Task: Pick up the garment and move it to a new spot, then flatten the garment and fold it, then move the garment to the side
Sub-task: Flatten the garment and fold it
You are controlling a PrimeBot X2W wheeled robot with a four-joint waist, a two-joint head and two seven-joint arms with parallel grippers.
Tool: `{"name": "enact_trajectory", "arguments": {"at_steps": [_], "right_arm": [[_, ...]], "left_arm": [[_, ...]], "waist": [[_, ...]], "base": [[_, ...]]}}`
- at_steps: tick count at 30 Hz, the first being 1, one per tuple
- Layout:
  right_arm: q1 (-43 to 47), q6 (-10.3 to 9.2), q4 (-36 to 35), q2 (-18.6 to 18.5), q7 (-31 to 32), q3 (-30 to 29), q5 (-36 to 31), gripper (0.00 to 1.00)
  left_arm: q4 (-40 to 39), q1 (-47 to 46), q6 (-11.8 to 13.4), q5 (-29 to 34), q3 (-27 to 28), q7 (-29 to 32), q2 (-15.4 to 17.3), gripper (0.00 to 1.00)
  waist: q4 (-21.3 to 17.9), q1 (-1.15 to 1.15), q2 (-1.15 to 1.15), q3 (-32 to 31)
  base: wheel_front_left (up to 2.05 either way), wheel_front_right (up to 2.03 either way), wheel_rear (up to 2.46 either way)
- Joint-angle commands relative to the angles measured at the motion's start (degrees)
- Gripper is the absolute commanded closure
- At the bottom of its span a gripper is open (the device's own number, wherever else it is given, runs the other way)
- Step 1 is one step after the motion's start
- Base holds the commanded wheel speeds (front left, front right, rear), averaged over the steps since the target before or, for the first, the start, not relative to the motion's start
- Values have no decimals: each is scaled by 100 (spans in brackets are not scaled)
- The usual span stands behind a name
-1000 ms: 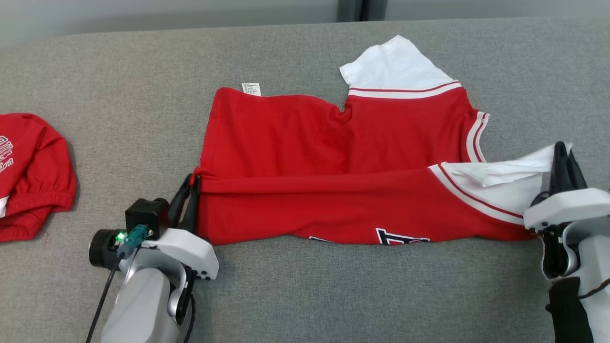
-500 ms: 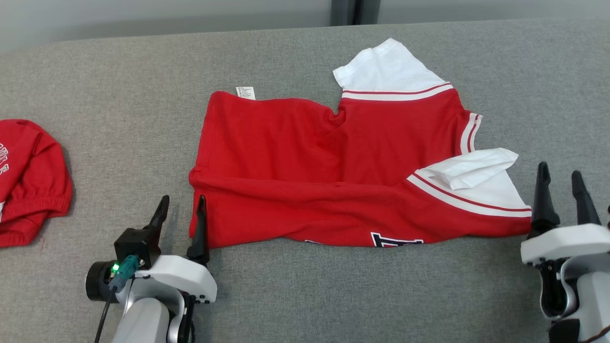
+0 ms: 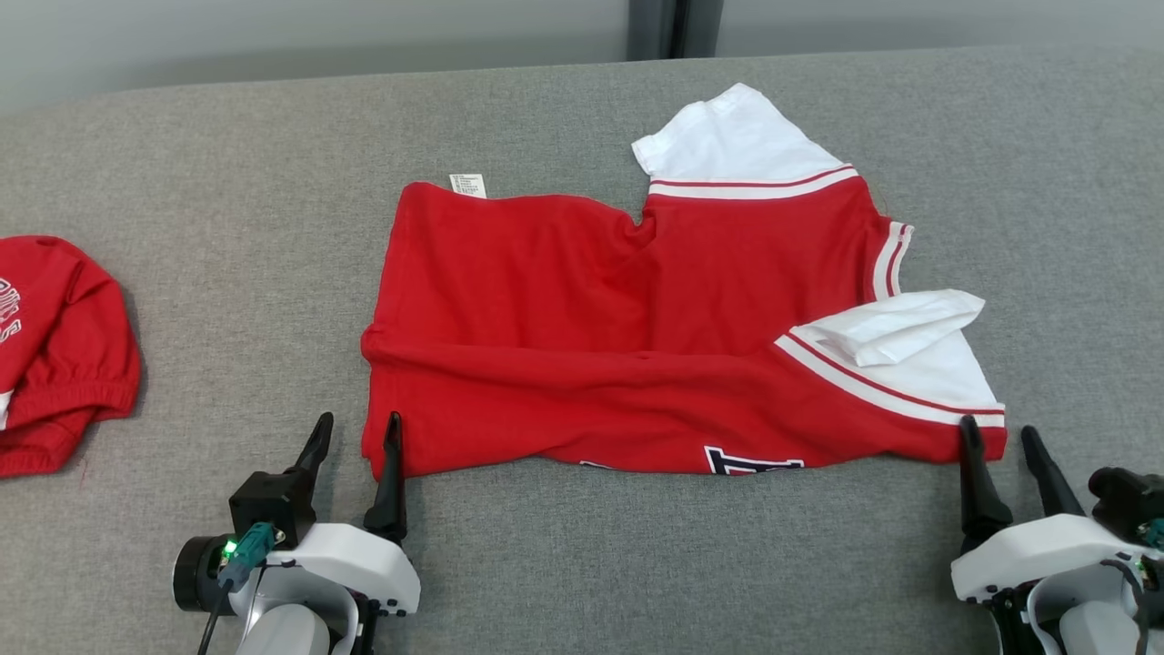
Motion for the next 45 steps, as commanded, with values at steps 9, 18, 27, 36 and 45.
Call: {"name": "enact_trajectory", "arguments": {"at_steps": [9,18,27,36,45], "right_arm": [[-210,-5,825,-162,24,524,284,100],[-362,-15,482,-508,-5,406,412,100],[-540,-7,113,-577,-6,325,210,100],[-575,-3,155,-526,-6,301,154,100],[-588,-3,186,-494,-6,235,123,100]], "left_arm": [[66,-33,2,-22,-1,-11,30,0],[104,9,-34,-68,54,-11,26,0],[101,-125,-441,-391,-229,-10,32,0],[297,-145,-656,-623,-582,-10,31,0],[54,-73,-721,-598,-586,-7,30,100]], "waist": [[90,0,0,27],[48,0,0,23],[-54,0,0,78],[-68,0,0,109],[-15,0,0,74]], "base": [[0,0,0],[0,0,0],[0,0,0],[0,0,0],[0,0,0]]}}
